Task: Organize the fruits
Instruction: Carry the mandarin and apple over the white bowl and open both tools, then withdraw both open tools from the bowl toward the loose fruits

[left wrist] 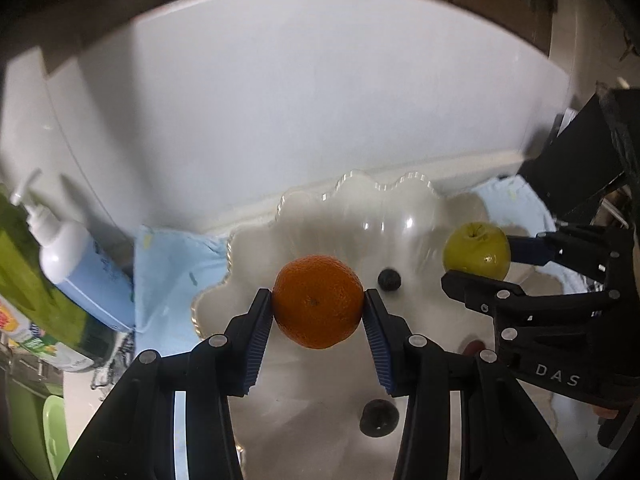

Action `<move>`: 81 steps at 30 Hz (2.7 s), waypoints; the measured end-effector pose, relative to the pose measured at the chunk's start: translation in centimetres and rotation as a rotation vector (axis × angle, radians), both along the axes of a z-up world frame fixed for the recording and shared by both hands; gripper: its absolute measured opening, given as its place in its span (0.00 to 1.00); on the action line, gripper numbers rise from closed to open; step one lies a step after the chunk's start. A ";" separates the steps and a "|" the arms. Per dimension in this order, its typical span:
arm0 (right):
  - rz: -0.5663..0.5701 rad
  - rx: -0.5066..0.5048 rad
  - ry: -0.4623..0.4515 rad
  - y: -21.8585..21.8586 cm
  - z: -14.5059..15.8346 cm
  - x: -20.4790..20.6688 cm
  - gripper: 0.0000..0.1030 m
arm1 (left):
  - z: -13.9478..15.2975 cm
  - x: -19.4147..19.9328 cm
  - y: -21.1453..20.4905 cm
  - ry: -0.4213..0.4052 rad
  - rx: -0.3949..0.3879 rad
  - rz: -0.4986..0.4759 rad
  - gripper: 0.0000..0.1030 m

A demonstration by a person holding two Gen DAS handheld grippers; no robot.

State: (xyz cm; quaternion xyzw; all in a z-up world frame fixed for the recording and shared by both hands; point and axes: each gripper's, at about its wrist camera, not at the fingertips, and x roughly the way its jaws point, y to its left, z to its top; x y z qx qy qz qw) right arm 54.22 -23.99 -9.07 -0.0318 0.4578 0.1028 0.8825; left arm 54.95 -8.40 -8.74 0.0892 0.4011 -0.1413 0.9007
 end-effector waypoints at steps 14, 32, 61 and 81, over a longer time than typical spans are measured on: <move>0.004 -0.056 0.166 0.7 -3.7 1.7 0.50 | -2.2 1.6 0.5 0.102 -0.001 0.027 0.47; -0.060 -0.086 -0.058 0.3 2.1 -4.3 0.63 | 2.9 -3.9 1.6 -0.069 0.001 0.052 0.76; -0.085 -0.038 -0.427 2.9 11.6 -21.9 0.63 | 11.0 -21.3 6.3 -0.322 -0.032 0.047 0.78; -0.137 -0.024 -0.374 6.5 7.7 -26.9 0.63 | 7.2 -25.3 10.5 -0.243 -0.012 -0.006 0.78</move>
